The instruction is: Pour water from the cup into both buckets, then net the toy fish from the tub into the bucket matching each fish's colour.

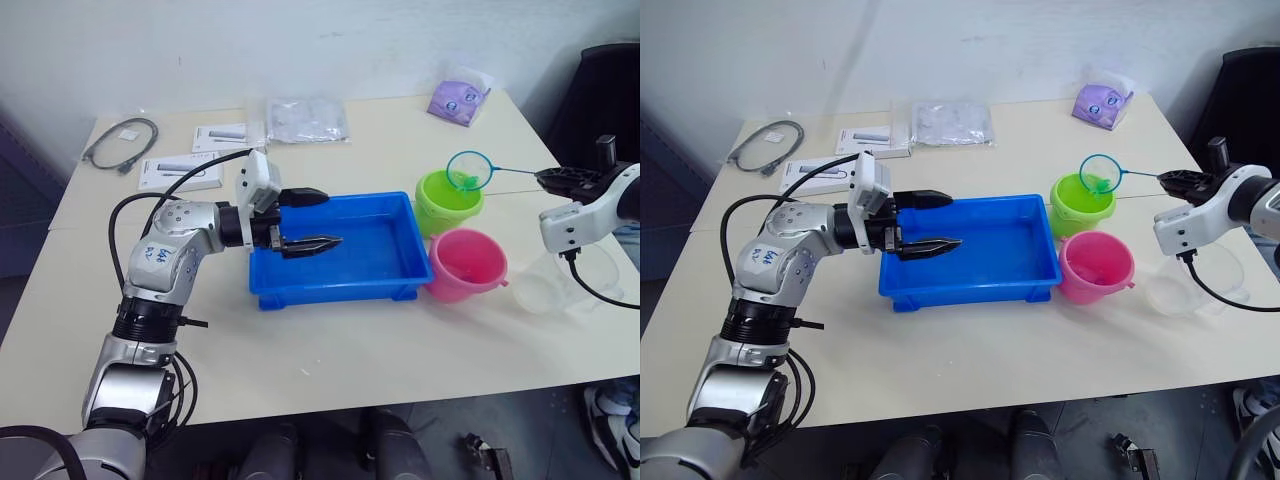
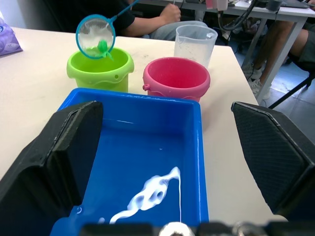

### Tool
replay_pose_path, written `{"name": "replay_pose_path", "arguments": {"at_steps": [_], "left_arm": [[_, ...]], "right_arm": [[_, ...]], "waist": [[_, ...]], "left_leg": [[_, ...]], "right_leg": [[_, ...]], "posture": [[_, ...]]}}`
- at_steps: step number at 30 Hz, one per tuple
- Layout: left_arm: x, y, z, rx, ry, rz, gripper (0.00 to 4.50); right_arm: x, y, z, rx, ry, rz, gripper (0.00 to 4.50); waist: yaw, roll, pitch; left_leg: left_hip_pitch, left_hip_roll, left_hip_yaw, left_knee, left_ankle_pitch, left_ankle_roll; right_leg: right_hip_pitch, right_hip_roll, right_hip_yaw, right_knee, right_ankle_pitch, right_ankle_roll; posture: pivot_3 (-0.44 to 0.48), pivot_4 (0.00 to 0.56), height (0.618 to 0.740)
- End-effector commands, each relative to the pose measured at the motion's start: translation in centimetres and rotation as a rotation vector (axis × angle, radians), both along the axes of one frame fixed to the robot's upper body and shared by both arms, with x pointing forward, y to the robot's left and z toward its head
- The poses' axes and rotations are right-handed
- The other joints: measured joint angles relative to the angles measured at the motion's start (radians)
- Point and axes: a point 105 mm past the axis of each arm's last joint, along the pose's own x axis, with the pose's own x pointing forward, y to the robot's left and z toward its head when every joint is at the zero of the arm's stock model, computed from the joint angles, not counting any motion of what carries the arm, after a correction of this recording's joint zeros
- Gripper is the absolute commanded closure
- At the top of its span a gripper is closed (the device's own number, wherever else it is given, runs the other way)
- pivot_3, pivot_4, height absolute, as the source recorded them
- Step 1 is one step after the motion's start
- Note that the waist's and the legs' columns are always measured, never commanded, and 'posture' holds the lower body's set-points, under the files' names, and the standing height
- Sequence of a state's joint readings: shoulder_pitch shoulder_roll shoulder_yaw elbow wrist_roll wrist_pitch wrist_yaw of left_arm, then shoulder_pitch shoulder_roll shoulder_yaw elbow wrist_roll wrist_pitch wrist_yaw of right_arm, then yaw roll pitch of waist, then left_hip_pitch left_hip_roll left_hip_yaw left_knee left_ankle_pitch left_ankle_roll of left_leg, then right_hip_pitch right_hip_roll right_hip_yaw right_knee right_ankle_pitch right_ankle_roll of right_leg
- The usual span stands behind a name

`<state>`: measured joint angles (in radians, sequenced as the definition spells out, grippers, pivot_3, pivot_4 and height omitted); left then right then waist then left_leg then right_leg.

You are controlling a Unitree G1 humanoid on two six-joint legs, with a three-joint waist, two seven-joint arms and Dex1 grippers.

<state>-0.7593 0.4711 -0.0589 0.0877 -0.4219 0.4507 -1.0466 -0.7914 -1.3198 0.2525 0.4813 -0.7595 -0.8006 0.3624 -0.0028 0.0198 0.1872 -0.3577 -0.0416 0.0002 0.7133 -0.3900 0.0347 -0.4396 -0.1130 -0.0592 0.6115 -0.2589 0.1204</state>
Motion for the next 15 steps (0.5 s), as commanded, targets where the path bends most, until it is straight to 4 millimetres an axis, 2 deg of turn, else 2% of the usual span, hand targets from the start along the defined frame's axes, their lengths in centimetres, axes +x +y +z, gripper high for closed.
{"name": "replay_pose_path", "arguments": {"at_steps": [1, 2, 3, 6, 9, 10, 12, 15], "left_arm": [[-0.5, -0.2, 0.6, 0.003, -0.044, -0.017, 0.01], [-0.4, -0.2, 0.6, 0.001, -0.047, -0.010, 0.01], [-0.3, -0.1, 0.7, -0.004, -0.046, -0.006, 0.01], [-0.5, -0.2, 0.7, -0.009, -0.044, -0.014, 0.01], [-0.4, -0.2, 0.6, -0.005, -0.049, -0.005, 0.01], [-0.4, -0.2, 0.7, -0.009, -0.046, -0.006, 0.01], [-0.6, -0.3, 0.6, -0.006, -0.044, -0.018, 0.01], [-0.5, -0.2, 0.5, 0.003, -0.047, -0.017, 0.01]], "right_arm": [[0.0, -0.1, 3.0, 0.032, -0.111, -0.010, 4.50], [0.2, -0.7, 3.7, 0.058, -0.138, -0.045, 4.50], [0.2, -0.6, 3.1, 0.055, -0.114, -0.040, 4.50], [-0.8, 1.4, -0.5, -0.029, 0.017, 0.084, 4.50], [0.0, -0.3, 3.2, 0.058, -0.124, -0.024, 4.50], [0.0, -0.4, 3.2, 0.059, -0.124, -0.032, 4.50], [-0.3, 0.2, 1.2, 0.007, -0.047, 0.014, 4.50], [-0.1, -0.6, 2.6, 0.150, -0.075, -0.046, 4.50]], "waist": [[0.000, 0.000, 0.000], [0.001, 0.000, 0.000], [0.002, 0.000, 0.000], [0.002, 0.000, 0.000], [0.000, 0.000, 0.000], [-0.001, 0.000, 0.000], [0.001, 0.000, 0.000], [0.000, 0.000, 0.000]], "left_leg": [[0.000, 0.000, 0.000, 0.000, 0.000, 0.000], [0.000, 0.000, 0.000, 0.000, 0.000, 0.000], [0.000, -0.001, 0.000, 0.000, 0.000, 0.000], [0.000, 0.000, 0.000, 0.000, 0.000, 0.000], [-0.001, -0.001, 0.001, 0.000, 0.000, 0.000], [-0.001, -0.001, 0.002, 0.001, 0.000, 0.000], [-0.001, 0.000, 0.002, 0.001, 0.000, 0.000], [-0.001, 0.000, 0.001, 0.001, 0.000, 0.000]], "right_leg": [[0.000, 0.000, 0.000, 0.000, 0.000, 0.000], [0.000, 0.000, 0.000, 0.000, 0.000, 0.000], [0.000, -0.001, 0.000, 0.000, 0.000, 0.000], [0.000, 0.000, 0.000, 0.000, 0.000, 0.000], [-0.001, 0.000, 0.000, 0.001, 0.000, 0.000], [-0.002, -0.001, 0.002, 0.002, 0.000, 0.000], [-0.002, 0.000, 0.002, 0.002, 0.000, 0.000], [-0.001, 0.000, 0.001, 0.001, 0.000, 0.000]], "posture": [[0.000, 0.150, 0.735], [0.000, 0.150, 0.735], [0.000, 0.150, 0.735], [0.000, 0.150, 0.735], [0.000, 0.150, 0.735], [0.000, 0.150, 0.735], [0.000, 0.150, 0.735], [0.000, 0.150, 0.735]]}}
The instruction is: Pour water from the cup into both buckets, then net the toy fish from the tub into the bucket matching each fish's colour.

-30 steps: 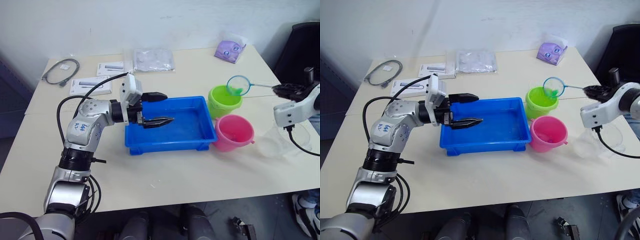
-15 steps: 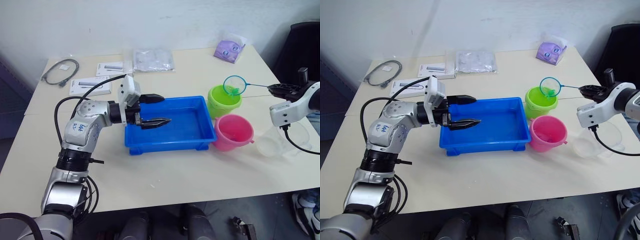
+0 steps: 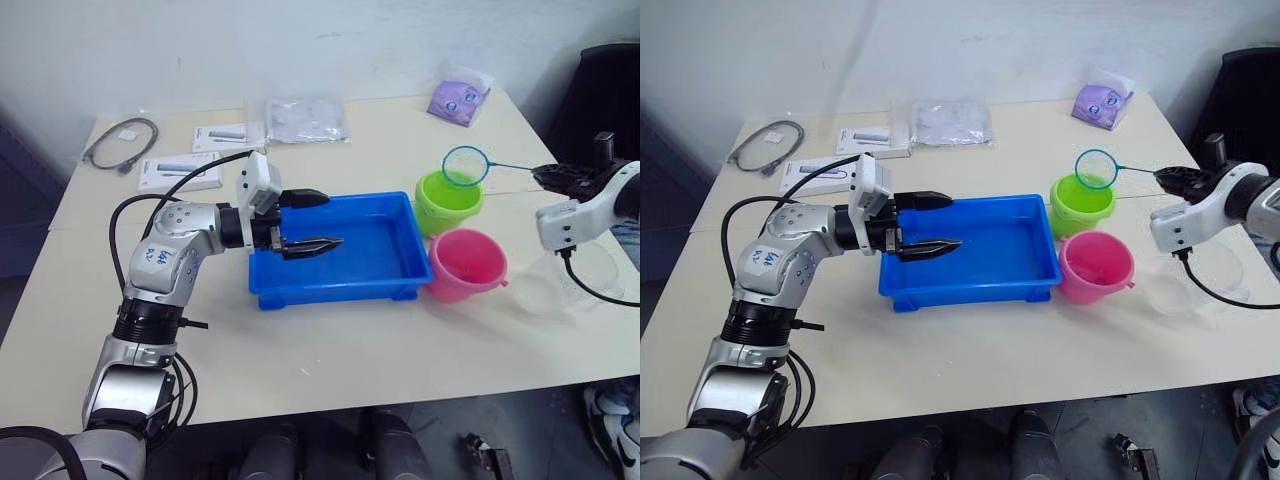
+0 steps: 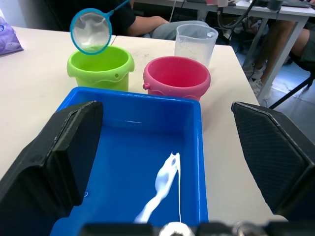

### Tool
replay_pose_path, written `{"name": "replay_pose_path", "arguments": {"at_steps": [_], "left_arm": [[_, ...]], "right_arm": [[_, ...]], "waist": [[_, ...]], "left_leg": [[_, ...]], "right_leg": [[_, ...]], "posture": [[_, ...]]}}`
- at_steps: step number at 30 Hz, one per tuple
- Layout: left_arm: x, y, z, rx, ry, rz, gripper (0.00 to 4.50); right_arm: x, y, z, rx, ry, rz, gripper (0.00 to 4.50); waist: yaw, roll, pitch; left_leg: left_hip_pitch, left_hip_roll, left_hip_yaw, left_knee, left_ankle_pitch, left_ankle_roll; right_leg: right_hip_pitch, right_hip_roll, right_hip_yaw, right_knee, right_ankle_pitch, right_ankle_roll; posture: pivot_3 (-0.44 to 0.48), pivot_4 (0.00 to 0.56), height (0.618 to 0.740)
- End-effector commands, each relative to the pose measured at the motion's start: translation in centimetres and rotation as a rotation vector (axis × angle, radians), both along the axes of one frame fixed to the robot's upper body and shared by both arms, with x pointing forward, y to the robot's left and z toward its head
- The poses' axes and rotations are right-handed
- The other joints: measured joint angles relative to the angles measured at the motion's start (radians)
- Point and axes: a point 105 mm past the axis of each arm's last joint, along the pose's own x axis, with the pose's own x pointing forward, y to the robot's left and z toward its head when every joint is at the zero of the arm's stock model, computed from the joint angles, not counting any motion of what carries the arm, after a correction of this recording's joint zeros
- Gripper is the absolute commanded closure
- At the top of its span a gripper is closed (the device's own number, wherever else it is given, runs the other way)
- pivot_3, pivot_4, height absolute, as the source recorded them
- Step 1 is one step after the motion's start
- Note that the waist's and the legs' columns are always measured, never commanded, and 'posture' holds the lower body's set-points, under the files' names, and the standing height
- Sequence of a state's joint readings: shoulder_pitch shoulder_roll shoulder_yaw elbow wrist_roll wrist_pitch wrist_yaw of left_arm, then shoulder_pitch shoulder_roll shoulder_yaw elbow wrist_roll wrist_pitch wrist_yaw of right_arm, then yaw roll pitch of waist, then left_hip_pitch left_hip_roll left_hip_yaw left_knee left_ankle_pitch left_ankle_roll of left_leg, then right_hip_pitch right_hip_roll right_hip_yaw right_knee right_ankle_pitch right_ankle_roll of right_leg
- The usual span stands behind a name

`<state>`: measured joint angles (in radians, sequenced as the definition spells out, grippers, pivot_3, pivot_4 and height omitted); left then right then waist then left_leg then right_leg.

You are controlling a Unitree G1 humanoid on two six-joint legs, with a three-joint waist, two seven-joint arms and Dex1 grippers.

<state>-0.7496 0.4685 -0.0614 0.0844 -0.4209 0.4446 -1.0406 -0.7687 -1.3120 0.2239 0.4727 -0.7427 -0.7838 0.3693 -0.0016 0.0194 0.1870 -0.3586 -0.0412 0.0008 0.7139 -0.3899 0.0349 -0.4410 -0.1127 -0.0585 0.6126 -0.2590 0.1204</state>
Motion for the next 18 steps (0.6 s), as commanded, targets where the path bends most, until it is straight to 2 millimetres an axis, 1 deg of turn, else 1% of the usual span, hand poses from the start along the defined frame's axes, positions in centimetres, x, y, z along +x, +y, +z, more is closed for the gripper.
{"name": "replay_pose_path", "arguments": {"at_steps": [1, 2, 3, 5, 7, 8, 10, 11, 13, 14, 16, 17, 18], "left_arm": [[-0.6, -0.1, 0.8, 0.001, -0.046, -0.021, 0.01], [-0.8, 0.1, 0.8, 0.000, -0.042, -0.030, 0.01], [-1.4, 0.5, 0.7, 0.006, -0.030, -0.054, 0.01], [-2.4, 1.0, 0.4, 0.020, -0.009, -0.090, 0.01], [-3.4, 1.7, 0.0, 0.040, 0.017, -0.121, 0.01], [-4.4, 2.8, -0.2, 0.055, 0.060, -0.143, 0.01], [-5.9, 4.2, -0.4, 0.081, 0.118, -0.170, 0.01], [-6.3, 4.5, -0.5, 0.090, 0.133, -0.173, 0.01], [-7.2, 6.4, -1.7, 0.184, 0.162, -0.140, 0.01], [-7.6, 7.0, -2.2, 0.220, 0.172, -0.129, 0.01], [-8.7, 8.3, -3.3, 0.304, 0.199, -0.114, 0.01], [-9.1, 8.5, -3.6, 0.328, 0.206, -0.113, 0.01], [-9.7, 8.8, -4.0, 0.351, 0.212, -0.122, 0.01]], "right_arm": [[0.0, -0.8, 2.9, 0.220, -0.055, -0.058, 4.50], [-0.1, -0.7, 2.8, 0.339, -0.012, -0.066, 4.50], [-0.2, -0.1, 2.6, 0.549, 0.063, -0.069, 4.50], [-0.8, 1.1, 2.1, 0.820, 0.216, -0.041, 4.50], [-1.7, 2.2, 1.8, 0.979, 0.343, -0.019, 4.50], [-2.5, 3.6, 1.7, 1.120, 0.458, 0.021, 4.50], [-3.9, 5.6, 1.4, 1.285, 0.643, 0.074, 4.50], [-4.3, 6.2, 1.4, 1.327, 0.692, 0.082, 4.50], [-6.7, 9.2, -0.4, 1.337, 0.943, 0.142, 4.50], [-7.7, 10.2, -1.1, 1.330, 1.028, 0.160, 4.50], [-10.0, 12.6, -4.0, 1.258, 1.217, 0.182, 4.50], [-10.7, 13.3, -4.9, 1.232, 1.269, 0.187, 4.50], [-11.7, 14.3, -6.3, 1.203, 1.348, 0.192, 4.50]], "waist": [[-0.002, 0.000, 0.000], [-0.002, 0.000, 0.000], [-0.002, 0.000, 0.000], [-0.002, -0.001, 0.000], [-0.002, -0.001, 0.000], [-0.002, -0.001, 0.000], [-0.003, 0.000, 0.000], [-0.001, 0.000, 0.000], [0.002, 0.000, 0.000], [0.004, 0.000, 0.000], [0.009, -0.001, 0.000], [0.013, -0.001, 0.000], [0.019, -0.001, 0.000]], "left_leg": [[0.000, 0.000, 0.001, 0.000, 0.000, 0.000], [0.000, -0.001, 0.001, 0.000, 0.000, 0.000], [0.000, -0.001, 0.001, 0.000, 0.000, 0.000], [0.000, 0.001, 0.000, 0.001, 0.000, 0.000], [0.000, 0.002, -0.001, 0.001, 0.000, 0.000], [0.000, 0.002, -0.001, 0.001, 0.000, 0.000], [0.000, 0.003, -0.002, 0.001, 0.000, 0.000], [0.000, 0.003, -0.002, 0.001, 0.000, 0.000], [0.000, 0.003, -0.004, 0.002, 0.000, 0.000], [0.001, 0.003, -0.006, 0.003, -0.001, -0.001], [0.003, 0.003, -0.014, 0.003, -0.001, -0.002], [0.002, 0.003, -0.017, 0.003, -0.002, -0.003], [0.002, 0.003, -0.017, 0.003, -0.002, -0.002]], "right_leg": [[0.000, 0.000, 0.001, 0.000, 0.000, 0.000], [0.000, 0.000, 0.001, 0.000, 0.000, 0.000], [0.000, 0.000, 0.001, 0.000, 0.000, 0.000], [0.001, 0.001, -0.001, 0.000, 0.000, 0.000], [0.001, 0.001, -0.002, 0.000, 0.000, 0.000], [0.001, 0.000, -0.002, 0.000, 0.000, 0.000], [0.001, -0.001, -0.001, 0.001, 0.000, 0.000], [0.001, -0.001, -0.001, 0.001, 0.000, 0.000], [0.002, -0.003, -0.003, 0.001, 0.000, -0.001], [0.004, -0.004, -0.002, -0.001, 0.000, -0.002], [0.012, -0.004, -0.004, -0.006, 0.000, -0.003], [0.014, -0.004, -0.005, -0.007, 0.000, -0.003], [0.014, -0.004, -0.005, -0.008, 0.000, -0.003]], "posture": [[0.000, 0.150, 0.735], [0.000, 0.150, 0.735], [0.000, 0.150, 0.735], [0.000, 0.150, 0.735], [0.000, 0.150, 0.735], [0.000, 0.150, 0.735], [0.000, 0.150, 0.735], [0.000, 0.150, 0.735], [0.000, 0.150, 0.735], [0.000, 0.150, 0.735], [0.000, 0.150, 0.735], [0.000, 0.150, 0.735], [0.000, 0.150, 0.735]]}}
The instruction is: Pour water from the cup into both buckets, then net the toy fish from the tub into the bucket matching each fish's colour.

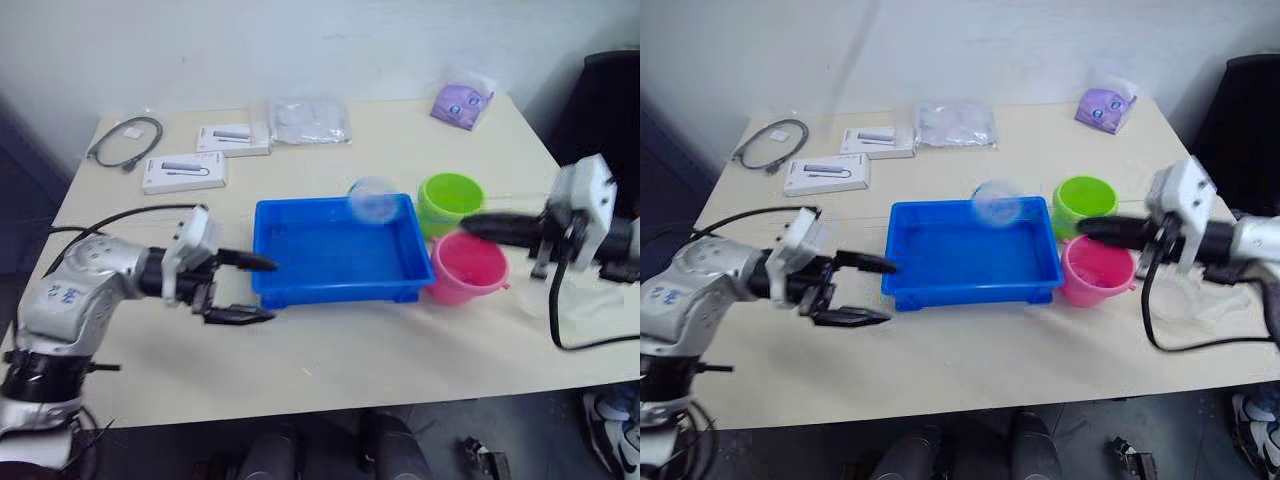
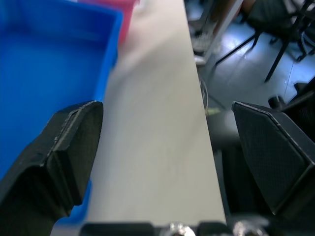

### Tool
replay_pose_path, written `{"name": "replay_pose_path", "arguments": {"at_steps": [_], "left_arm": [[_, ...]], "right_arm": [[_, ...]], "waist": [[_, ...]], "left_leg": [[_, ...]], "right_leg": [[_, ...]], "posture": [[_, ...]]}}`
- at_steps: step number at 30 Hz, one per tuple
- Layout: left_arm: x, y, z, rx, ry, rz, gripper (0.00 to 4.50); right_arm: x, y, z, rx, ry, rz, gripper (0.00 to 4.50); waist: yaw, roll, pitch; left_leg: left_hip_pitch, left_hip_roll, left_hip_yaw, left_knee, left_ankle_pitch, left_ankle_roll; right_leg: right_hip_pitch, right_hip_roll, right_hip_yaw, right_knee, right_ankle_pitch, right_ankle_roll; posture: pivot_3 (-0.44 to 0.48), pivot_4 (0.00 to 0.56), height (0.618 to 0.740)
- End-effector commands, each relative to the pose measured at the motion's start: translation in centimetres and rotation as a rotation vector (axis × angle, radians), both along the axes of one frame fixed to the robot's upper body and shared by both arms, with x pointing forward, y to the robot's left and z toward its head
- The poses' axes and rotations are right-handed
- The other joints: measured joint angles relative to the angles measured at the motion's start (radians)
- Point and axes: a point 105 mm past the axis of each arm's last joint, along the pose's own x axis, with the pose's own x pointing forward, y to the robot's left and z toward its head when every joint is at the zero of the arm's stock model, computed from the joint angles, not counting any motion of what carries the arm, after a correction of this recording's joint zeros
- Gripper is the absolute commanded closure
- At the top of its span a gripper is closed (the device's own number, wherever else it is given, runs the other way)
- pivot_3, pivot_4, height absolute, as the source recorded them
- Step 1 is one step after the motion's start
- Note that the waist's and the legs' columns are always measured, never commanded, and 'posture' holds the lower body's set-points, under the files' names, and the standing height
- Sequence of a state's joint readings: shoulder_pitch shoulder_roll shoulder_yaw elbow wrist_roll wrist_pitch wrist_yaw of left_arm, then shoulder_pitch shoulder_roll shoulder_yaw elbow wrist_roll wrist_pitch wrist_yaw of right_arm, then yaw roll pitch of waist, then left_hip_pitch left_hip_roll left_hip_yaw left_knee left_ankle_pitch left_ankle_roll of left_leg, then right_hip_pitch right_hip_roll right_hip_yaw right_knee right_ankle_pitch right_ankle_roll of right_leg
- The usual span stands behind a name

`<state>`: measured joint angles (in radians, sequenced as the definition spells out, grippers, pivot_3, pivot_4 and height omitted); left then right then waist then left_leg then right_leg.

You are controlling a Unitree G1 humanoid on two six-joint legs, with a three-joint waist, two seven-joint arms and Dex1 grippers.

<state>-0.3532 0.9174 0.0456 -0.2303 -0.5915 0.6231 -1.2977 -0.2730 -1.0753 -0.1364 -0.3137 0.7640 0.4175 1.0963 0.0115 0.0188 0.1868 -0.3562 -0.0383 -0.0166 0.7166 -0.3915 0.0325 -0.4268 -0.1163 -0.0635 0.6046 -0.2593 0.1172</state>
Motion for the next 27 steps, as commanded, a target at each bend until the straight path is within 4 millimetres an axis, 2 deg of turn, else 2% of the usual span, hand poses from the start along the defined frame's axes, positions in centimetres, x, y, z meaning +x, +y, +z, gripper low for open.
{"name": "replay_pose_path", "arguments": {"at_steps": [1, 4, 8, 11, 12, 13, 14, 16, 18, 20, 21, 24, 27], "left_arm": [[-2.0, 0.2, 0.2, 0.061, -0.044, -0.060, 0.01], [-2.8, 0.0, 0.0, 0.052, -0.017, -0.066, 0.01], [-2.6, 0.3, -0.7, 0.073, -0.032, -0.023, 0.01], [-2.0, 0.6, -1.0, 0.066, -0.033, 0.012, 0.01], [-1.8, 0.7, -1.0, 0.063, -0.032, 0.017, 0.00], [-1.6, 0.8, -1.1, 0.061, -0.033, 0.022, 0.00], [-1.5, 0.8, -1.0, 0.055, -0.033, 0.025, 0.00], [-1.2, 0.9, -0.9, 0.046, -0.034, 0.029, 0.00], [-0.6, 1.4, -1.0, 0.078, -0.076, 0.054, 0.00], [0.0, 2.2, -0.3, 0.070, -0.102, 0.093, 0.00], [0.2, 2.5, 0.3, 0.044, -0.101, 0.115, 0.00], [1.3, 3.6, 1.3, -0.024, -0.101, 0.188, 0.00], [2.5, 4.4, 1.7, -0.084, -0.098, 0.256, 0.00]], "right_arm": [[-3.2, 3.2, -2.8, -0.009, 0.115, 0.195, 4.50], [-3.3, 3.7, -5.4, -0.102, 0.099, 0.220, 4.50], [-1.8, 2.5, -11.5, -0.453, -0.083, 0.279, 4.50], [-0.6, 2.6, -12.3, -0.429, -0.104, 0.256, 4.50], [-0.5, 2.5, -12.3, -0.430, -0.110, 0.259, 4.10], [-0.6, 2.4, -12.3, -0.427, -0.107, 0.260, 3.66], [-0.7, 2.3, -11.9, -0.409, -0.100, 0.247, 3.40], [-0.8, 2.0, -11.0, -0.373, -0.102, 0.206, 2.30], [-0.9, 0.4, -8.9, -0.351, -0.121, 0.102, 1.34], [-1.0, -2.2, -5.9, -0.297, -0.137, -0.078, 0.22], [-1.3, -3.9, -4.7, -0.265, -0.128, -0.182, 0.04], [-3.0, -8.4, -2.9, -0.171, -0.083, -0.433, 0.04], [-5.3, -11.7, -1.8, -0.043, -0.047, -0.641, 0.04]], "waist": [[0.011, 0.000, 0.000], [0.017, 0.000, 0.000], [0.011, -0.001, -0.001], [0.008, -0.002, 0.000], [0.007, -0.001, 0.000], [0.007, -0.001, 0.000], [0.007, -0.001, 0.000], [0.008, -0.001, 0.000], [0.016, -0.001, 0.000], [0.019, -0.001, 0.000], [0.023, -0.001, 0.000], [0.026, -0.002, -0.001], [0.029, -0.003, -0.001]], "left_leg": [[0.000, -0.001, 0.000, 0.000, 0.000, 0.000], [0.000, -0.003, 0.000, 0.001, 0.000, 0.001], [0.000, -0.004, 0.000, 0.001, 0.000, 0.002], [0.000, -0.004, 0.002, -0.001, 0.000, 0.001], [0.000, -0.004, 0.003, -0.001, 0.000, 0.001], [0.000, -0.003, 0.004, -0.001, 0.000, 0.001], [0.000, -0.003, 0.004, -0.001, 0.000, 0.001], [0.000, -0.003, 0.004, 0.000, 0.000, 0.001], [0.000, -0.003, 0.003, 0.000, 0.000, 0.001], [0.000, -0.003, 0.001, 0.000, 0.000, 0.001], [0.000, -0.003, 0.001, 0.000, 0.000, 0.001], [0.000, -0.003, 0.000, 0.000, 0.000, 0.001], [0.001, -0.002, 0.000, -0.001, 0.000, 0.001]], "right_leg": [[0.000, 0.000, 0.000, 0.000, 0.000, 0.000], [0.000, 0.000, 0.000, 0.001, 0.000, 0.000], [0.000, 0.001, 0.001, 0.001, 0.000, 0.000], [-0.002, 0.002, 0.000, 0.003, 0.000, 0.000], [-0.003, 0.002, -0.002, 0.003, 0.000, 0.000], [-0.003, 0.002, -0.003, 0.004, 0.000, 0.000], [-0.003, 0.002, -0.005, 0.004, 0.000, 0.000], [-0.002, 0.002, -0.006, 0.004, 0.000, 0.000], [-0.002, 0.002, -0.007, 0.003, 0.000, 0.000], [-0.001, 0.001, -0.008, 0.002, 0.000, 0.000], [-0.001, 0.001, -0.008, 0.002, 0.000, 0.000], [0.000, 0.001, -0.008, 0.002, 0.000, 0.000], [0.002, 0.002, -0.007, 0.001, 0.000, 0.000]], "posture": [[0.000, 0.150, 0.735], [0.000, 0.150, 0.735], [0.000, 0.150, 0.735], [0.000, 0.150, 0.735], [0.000, 0.150, 0.735], [0.000, 0.150, 0.735], [0.000, 0.150, 0.735], [0.000, 0.150, 0.735], [0.000, 0.150, 0.735], [0.000, 0.150, 0.735], [0.000, 0.150, 0.735], [0.000, 0.150, 0.735], [0.000, 0.150, 0.735]]}}
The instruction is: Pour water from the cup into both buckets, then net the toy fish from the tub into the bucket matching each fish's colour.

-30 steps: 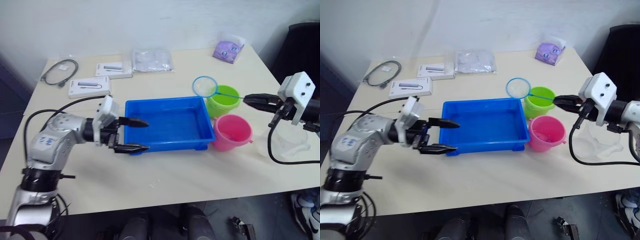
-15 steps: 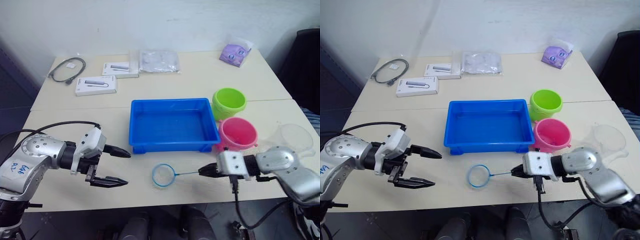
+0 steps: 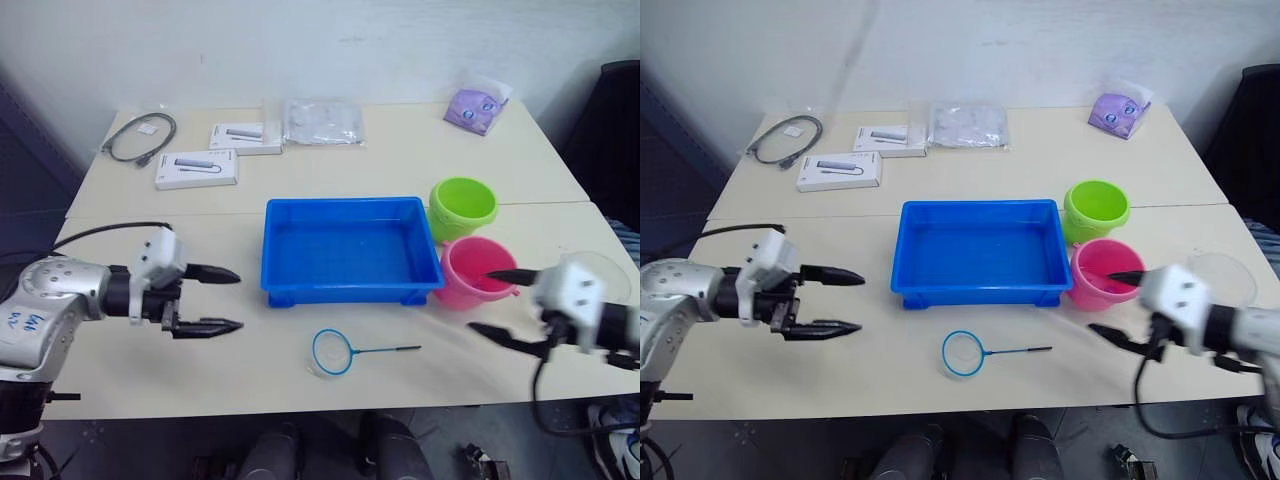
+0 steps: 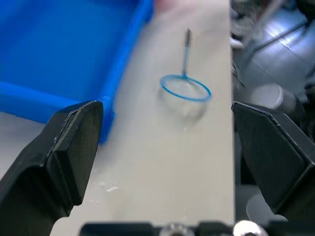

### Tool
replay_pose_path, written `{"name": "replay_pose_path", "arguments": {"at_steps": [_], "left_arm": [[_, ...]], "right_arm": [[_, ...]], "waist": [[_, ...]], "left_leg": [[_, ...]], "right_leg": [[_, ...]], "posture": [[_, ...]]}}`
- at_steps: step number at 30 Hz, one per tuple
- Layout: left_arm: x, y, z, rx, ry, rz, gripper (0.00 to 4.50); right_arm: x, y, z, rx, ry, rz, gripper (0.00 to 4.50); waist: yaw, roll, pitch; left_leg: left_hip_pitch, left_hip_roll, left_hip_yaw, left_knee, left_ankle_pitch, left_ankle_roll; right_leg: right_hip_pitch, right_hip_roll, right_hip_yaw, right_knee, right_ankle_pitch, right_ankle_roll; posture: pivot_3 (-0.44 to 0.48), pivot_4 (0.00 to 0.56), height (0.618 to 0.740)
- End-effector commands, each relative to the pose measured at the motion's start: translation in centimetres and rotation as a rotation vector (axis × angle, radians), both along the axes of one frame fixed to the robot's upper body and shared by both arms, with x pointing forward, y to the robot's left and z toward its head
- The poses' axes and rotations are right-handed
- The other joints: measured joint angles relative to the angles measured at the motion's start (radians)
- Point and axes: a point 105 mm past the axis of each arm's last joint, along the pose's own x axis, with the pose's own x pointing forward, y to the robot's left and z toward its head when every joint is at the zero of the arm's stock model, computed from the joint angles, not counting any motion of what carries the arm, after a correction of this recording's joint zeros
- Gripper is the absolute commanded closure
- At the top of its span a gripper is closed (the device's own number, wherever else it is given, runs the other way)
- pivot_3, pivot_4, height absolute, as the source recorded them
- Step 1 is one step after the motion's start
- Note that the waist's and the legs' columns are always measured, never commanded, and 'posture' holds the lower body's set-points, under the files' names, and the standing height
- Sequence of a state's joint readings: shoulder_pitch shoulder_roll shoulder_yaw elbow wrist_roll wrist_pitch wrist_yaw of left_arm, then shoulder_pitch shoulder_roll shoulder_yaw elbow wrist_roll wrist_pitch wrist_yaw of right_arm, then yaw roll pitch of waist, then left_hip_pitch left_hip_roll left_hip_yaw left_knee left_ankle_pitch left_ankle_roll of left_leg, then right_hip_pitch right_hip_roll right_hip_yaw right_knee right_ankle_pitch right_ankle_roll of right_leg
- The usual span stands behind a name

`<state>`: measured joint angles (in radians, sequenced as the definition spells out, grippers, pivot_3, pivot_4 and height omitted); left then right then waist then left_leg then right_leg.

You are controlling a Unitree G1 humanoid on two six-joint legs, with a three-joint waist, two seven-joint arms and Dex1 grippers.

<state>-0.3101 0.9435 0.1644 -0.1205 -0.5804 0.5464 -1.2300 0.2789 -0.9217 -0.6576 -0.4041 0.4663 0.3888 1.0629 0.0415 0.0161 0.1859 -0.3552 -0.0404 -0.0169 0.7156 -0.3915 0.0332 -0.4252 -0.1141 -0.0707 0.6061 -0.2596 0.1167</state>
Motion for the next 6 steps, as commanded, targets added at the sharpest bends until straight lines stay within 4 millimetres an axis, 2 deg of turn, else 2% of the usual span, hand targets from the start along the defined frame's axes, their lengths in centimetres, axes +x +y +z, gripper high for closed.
{"name": "replay_pose_path", "arguments": {"at_steps": [1, 3, 6], "left_arm": [[1.0, 0.6, 1.0, -0.083, -0.015, 0.056, 0.00], [1.4, 0.5, 1.1, -0.104, -0.018, 0.064, 0.00], [1.6, 0.1, 0.4, -0.037, -0.051, 0.050, 0.00]], "right_arm": [[-2.2, -2.5, 2.2, 0.140, -0.062, -0.179, 0.04], [-3.7, -3.9, 2.0, 0.193, -0.070, -0.284, 0.04], [-5.1, -4.8, 0.9, 0.201, -0.047, -0.359, 0.04]], "waist": [[-0.002, 0.000, 0.000], [-0.004, 0.000, 0.000], [-0.009, 0.000, 0.000]], "left_leg": [[0.001, 0.000, 0.001, 0.000, 0.000, 0.000], [0.001, 0.000, 0.002, -0.001, 0.000, 0.000], [0.002, 0.000, 0.002, -0.001, 0.000, 0.000]], "right_leg": [[0.000, 0.000, 0.000, 0.000, 0.000, 0.000], [0.000, 0.000, 0.002, 0.001, 0.000, 0.000], [0.000, 0.000, 0.008, 0.001, 0.000, 0.000]], "posture": [[0.000, 0.150, 0.735], [0.000, 0.150, 0.735], [0.000, 0.150, 0.735]]}}
